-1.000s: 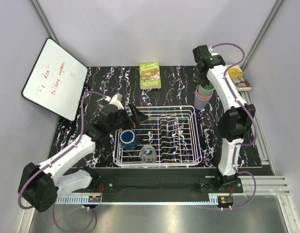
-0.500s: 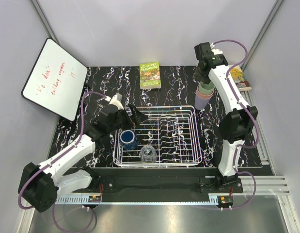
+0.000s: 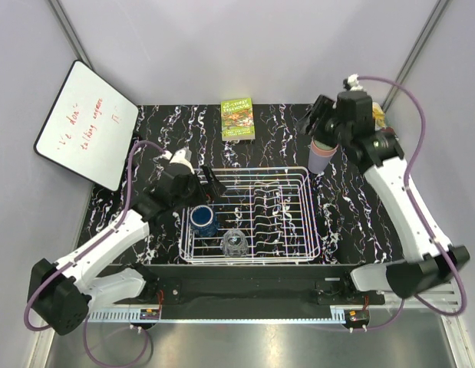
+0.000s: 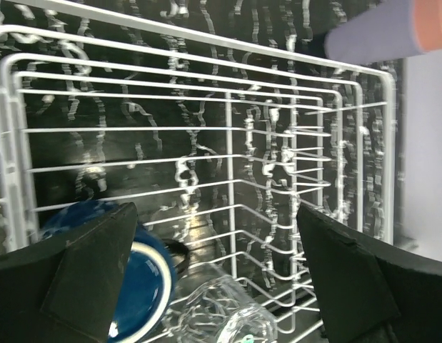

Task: Unload the cups from the dish rack

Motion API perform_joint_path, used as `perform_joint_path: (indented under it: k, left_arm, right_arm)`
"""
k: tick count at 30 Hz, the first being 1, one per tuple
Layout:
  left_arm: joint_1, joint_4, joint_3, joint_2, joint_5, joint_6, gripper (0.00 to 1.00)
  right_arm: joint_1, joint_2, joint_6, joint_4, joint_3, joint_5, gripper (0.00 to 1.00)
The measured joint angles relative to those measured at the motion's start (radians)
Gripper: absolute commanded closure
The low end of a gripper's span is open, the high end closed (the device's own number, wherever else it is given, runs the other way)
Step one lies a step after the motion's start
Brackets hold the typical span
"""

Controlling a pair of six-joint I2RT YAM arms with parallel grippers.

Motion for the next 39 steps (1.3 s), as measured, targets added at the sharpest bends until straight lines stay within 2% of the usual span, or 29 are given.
perform_joint_path:
  k: [3,7,15,20,25,33,34,38,39]
  left_arm:
    - [-0.048,-0.078,0.026,-0.005,-0.092,0.016,0.01]
    - [-0.137,-0.166,0.027,-0.028,-0.176,0.018,0.01]
    - [-0.367,-0.263,0.03,-0.067,-0.291,-0.048,0.01]
    - [-0.497,-0.28,0.03,-0.047,-0.345,-0.112,0.01]
    - [-0.601,-0.301,0.058,0.076,-0.397,-0.152,0.01]
    - [-0.618,-0.313,0.096,0.233,-0.428,-0.179,0.01]
    - [-0.619,-0.314,0.1,0.249,-0.428,-0.179,0.04]
    - [-0.625,-0.321,0.112,0.27,-0.43,-0.182,0.4]
    - [-0.626,-0.321,0.115,0.271,-0.433,-0.177,0.55]
  right_arm:
    - [0.073,-0.133,-0.001,0.084,-0.169,-0.064,0.31]
    - [0.161,-0.218,0.0,0.159,-0.335,-0.109,0.31]
    - [0.233,-0.377,0.027,0.239,-0.554,-0.143,0.31]
    - [0.234,-0.466,0.034,0.261,-0.602,-0.144,0.3]
    - [0.237,-0.498,0.043,0.275,-0.628,-0.161,0.3]
    - [0.24,-0.54,0.056,0.276,-0.67,-0.182,0.3]
    - [0.241,-0.544,0.056,0.276,-0.671,-0.185,0.31]
    - [0.243,-0.557,0.056,0.277,-0.672,-0.187,0.31]
    - [0.243,-0.558,0.056,0.277,-0.672,-0.187,0.3]
